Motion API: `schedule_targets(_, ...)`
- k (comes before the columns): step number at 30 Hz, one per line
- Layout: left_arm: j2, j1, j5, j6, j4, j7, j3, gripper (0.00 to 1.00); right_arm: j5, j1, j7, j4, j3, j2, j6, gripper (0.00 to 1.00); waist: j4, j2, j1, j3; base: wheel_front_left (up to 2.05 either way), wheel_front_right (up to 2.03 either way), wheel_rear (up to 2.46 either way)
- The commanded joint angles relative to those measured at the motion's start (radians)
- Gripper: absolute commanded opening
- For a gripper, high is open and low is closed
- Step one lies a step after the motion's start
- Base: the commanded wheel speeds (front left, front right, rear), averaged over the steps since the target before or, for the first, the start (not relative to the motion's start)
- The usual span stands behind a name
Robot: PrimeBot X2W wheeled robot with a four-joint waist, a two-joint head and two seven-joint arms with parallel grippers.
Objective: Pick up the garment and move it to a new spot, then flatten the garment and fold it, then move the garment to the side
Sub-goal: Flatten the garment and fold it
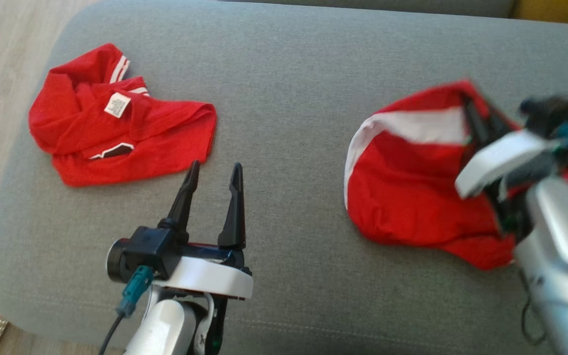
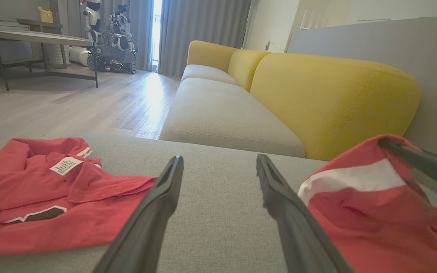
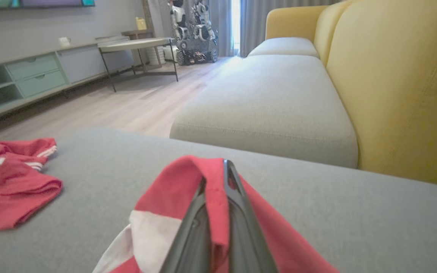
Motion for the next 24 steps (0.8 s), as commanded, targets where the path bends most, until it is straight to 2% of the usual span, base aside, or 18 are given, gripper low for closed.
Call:
schedule_targets(1, 0.001, -0.04, -0.008, 0.004, -0.035, -0.005, 0.028, 1.0, 0.035, -0.073, 0.02, -0.038, 0.014, -0.017, -0.001, 0.0, 0.008, 0.0, 0.0, 0.001, 0.0, 0.0, 0.0)
schedule_targets(4, 0.001, -0.041, -0.01, 0.005, -0.037, -0.005, 0.023, 1.0, 0.076, -0.129, 0.048, -0.021, -0.003, -0.037, -0.001, 0.0, 0.019, 0.0, 0.0, 0.006, 0.0, 0.0, 0.0)
schedule_targets(8, 0.001, -0.049, -0.018, 0.008, -0.044, -0.005, 0.008, 1.0, 0.141, -0.242, 0.095, 0.062, -0.056, -0.067, -0.001, 0.0, 0.046, 0.0, 0.0, 0.03, 0.0, 0.0, 0.0)
schedule_targets(13, 0.001, -0.065, -0.034, 0.018, -0.053, -0.005, -0.015, 1.0, 0.117, -0.364, 0.087, 0.189, -0.087, -0.128, -0.001, 0.0, 0.081, 0.0, 0.0, 0.075, 0.0, 0.0, 0.0)
schedule_targets(19, 0.001, -0.089, -0.051, 0.028, -0.064, -0.005, -0.042, 1.0, 0.068, -0.497, -0.006, 0.35, -0.161, -0.178, -0.001, 0.0, 0.119, 0.0, 0.0, 0.125, 0.0, 0.0, 0.0)
schedule_targets(24, 0.001, -0.113, -0.062, 0.038, -0.074, -0.005, -0.067, 1.0, 0.005, -0.614, -0.138, 0.481, -0.251, -0.198, -0.001, 0.0, 0.146, 0.0, 0.0, 0.164, 0.0, 0.0, 0.0)
